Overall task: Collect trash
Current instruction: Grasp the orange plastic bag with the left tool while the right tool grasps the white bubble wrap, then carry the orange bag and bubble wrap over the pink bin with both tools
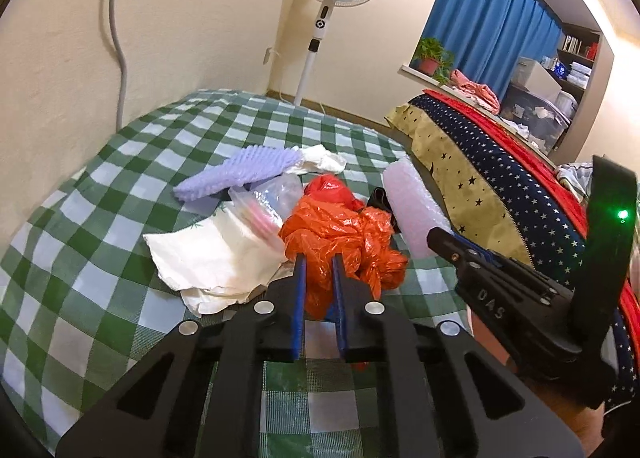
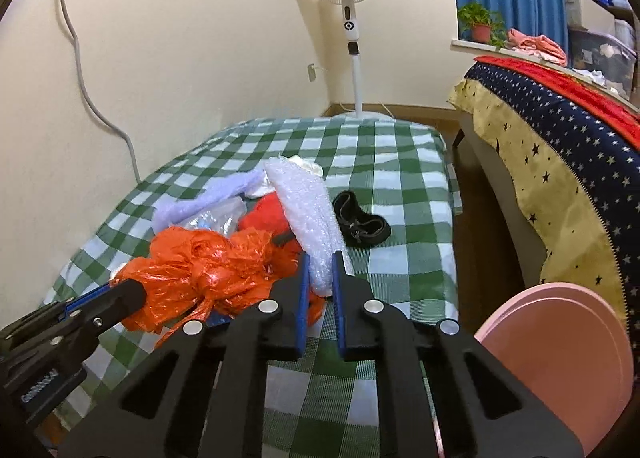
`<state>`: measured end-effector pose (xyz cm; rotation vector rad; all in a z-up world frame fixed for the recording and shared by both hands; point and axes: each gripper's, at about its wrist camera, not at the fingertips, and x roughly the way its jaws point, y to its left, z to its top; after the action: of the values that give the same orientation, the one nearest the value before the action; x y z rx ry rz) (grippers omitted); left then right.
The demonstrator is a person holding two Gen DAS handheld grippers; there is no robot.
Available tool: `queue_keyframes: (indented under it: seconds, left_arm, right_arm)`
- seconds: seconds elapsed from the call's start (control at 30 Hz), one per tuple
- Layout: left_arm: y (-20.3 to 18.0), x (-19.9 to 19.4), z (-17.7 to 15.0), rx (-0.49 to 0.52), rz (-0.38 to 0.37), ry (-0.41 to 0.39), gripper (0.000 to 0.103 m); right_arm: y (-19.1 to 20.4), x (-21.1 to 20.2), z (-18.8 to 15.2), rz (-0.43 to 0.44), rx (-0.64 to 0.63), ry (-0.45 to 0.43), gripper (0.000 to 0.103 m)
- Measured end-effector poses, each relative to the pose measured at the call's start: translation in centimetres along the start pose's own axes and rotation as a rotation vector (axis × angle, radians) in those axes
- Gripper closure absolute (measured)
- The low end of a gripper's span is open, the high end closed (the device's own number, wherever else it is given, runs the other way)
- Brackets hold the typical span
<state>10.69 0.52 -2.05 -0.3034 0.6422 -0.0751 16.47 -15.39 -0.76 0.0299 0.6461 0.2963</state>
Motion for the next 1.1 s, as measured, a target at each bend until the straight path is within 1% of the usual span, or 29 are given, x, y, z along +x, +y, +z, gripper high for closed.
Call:
queue_keyframes:
  seconds: [0.23,0.43,0.6,0.77,0.97,1.1]
  left_arm:
    - [-0.3,-2.3,0.6,0.017,-0.009,-0.039,0.095]
    - [-0.6,-5.0,1.3,0.024,-0.027,-0.091,0.096]
    - [-1.1,-6.2,1.2,0.029,-0.036,-0.105,0.096]
    - [-1.9,-7.0,0.8,0.065,-0.046,-0.117,0.096]
    - [-2.9,-7.8,0.2,0.09,-0.068,-0.126,0.097]
    - [-4.1,-7.8,-0.1,0.124,-0.088,-0.132,0.097]
  right_arm:
    - [0.7,-4.6,1.1,-0.009,-0.028,-0.025,0.092]
    - [0.0,-9.4,1.2,-0.044,-0.038,-0.022,0.092]
    - [-2.1,-13.4,0.6,-0.081,0.024,-0.021,0.092]
    - [-3.9,-16.7,-0.8,-0.101,0.095,-0.031,0.092]
    - [-4.9,-17.6,-3.3,-0.123,0.155,-0.046,0.092]
    - [-5.4,-18.1,-3.7,-0.154,0.162,-0.077,0.092]
